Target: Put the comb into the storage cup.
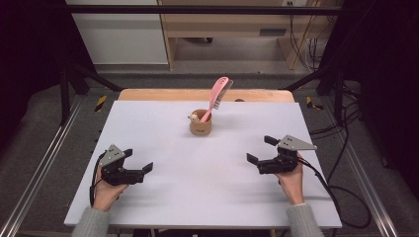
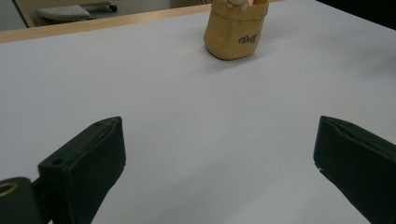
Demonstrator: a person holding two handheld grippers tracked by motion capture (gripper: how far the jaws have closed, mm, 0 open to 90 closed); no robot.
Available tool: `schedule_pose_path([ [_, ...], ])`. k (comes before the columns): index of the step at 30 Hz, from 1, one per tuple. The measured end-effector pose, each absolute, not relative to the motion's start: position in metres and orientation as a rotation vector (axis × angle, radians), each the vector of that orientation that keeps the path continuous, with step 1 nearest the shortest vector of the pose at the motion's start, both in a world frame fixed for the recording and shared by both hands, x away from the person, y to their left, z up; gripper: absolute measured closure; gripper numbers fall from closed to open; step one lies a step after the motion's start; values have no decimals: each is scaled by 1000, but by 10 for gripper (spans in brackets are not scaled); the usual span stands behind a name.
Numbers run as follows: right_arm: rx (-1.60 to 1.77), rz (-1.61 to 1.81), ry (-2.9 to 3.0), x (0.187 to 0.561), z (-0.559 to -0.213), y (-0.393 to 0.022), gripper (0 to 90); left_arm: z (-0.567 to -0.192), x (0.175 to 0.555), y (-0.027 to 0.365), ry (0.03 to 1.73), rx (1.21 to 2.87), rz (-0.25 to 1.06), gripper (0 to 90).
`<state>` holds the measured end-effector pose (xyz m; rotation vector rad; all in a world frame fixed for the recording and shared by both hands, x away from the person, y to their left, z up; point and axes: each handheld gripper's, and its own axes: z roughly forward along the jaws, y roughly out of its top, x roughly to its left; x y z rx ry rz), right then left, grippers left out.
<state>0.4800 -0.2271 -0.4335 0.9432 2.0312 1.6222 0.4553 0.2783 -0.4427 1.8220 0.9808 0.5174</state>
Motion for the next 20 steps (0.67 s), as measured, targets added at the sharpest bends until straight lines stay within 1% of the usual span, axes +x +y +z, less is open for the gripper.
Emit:
schedule_pose_path([
  [13, 959, 1621, 2015, 464, -457, -254, 1, -443, 454, 276, 968, 1827, 519, 23],
  [20, 985, 1634, 2002, 462, -461, -262, 1, -442, 454, 276, 966, 1829, 522, 23],
])
